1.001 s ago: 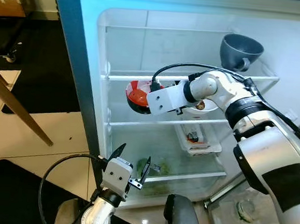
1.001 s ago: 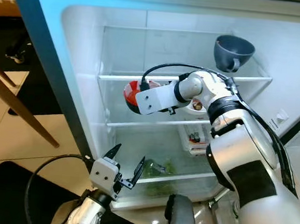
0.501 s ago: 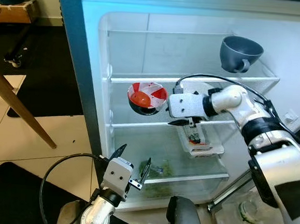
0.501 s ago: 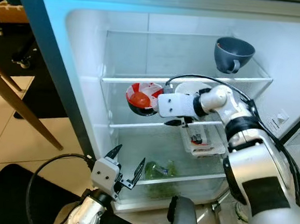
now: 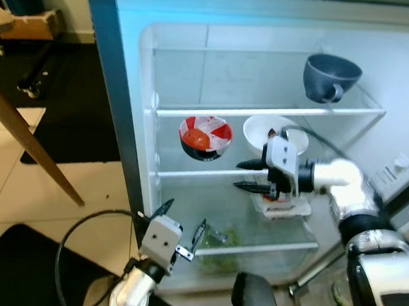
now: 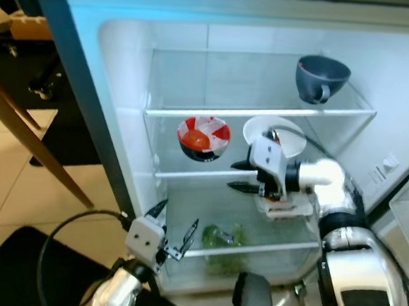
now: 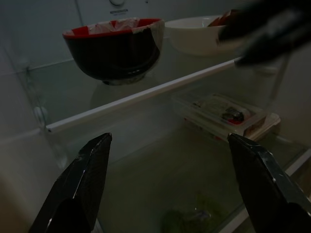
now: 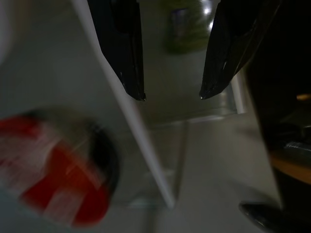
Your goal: Restocking fridge
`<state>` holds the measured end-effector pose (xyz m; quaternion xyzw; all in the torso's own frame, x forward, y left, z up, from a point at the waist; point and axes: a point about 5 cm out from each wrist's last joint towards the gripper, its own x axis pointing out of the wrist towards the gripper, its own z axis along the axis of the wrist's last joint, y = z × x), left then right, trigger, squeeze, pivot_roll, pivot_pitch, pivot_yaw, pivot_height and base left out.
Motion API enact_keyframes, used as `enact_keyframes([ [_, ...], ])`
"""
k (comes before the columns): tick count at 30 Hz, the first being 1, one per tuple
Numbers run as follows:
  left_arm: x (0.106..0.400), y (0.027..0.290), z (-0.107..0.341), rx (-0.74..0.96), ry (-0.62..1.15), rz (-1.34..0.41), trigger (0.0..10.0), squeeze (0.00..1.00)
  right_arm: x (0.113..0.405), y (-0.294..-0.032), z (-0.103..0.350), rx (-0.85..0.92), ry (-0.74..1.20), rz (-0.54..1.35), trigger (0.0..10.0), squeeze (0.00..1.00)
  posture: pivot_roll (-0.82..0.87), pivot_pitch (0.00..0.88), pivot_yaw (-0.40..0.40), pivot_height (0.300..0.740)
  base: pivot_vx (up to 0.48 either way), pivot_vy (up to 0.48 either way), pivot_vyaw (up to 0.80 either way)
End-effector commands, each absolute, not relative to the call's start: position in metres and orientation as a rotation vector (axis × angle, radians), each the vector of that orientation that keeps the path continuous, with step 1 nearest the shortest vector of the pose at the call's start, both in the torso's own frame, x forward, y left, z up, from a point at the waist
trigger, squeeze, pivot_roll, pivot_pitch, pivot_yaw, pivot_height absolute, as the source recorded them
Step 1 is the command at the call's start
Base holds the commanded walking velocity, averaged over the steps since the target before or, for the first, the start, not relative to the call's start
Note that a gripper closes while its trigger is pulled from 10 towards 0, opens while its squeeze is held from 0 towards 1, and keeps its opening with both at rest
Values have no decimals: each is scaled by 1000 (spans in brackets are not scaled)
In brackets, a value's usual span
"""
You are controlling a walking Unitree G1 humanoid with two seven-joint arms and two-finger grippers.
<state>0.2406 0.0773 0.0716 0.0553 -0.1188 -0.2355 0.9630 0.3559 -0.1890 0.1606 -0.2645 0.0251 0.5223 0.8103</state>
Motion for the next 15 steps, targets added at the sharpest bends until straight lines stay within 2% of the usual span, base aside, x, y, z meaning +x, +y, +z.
enact_keyframes([
  [1,238,84,65,143,-218,-492,10000,0,352,-196,150,-503,54,1049,10000,0,28,76,-11,456,0,0,0],
  [8,235,87,57,156,-187,-518,10000,0,345,-201,136,-391,53,963,10000,0,15,75,-4,456,0,0,0],
  [15,226,80,39,150,-108,-621,10000,0,332,-203,94,-284,176,786,10000,0,1,72,0,456,0,0,0],
])
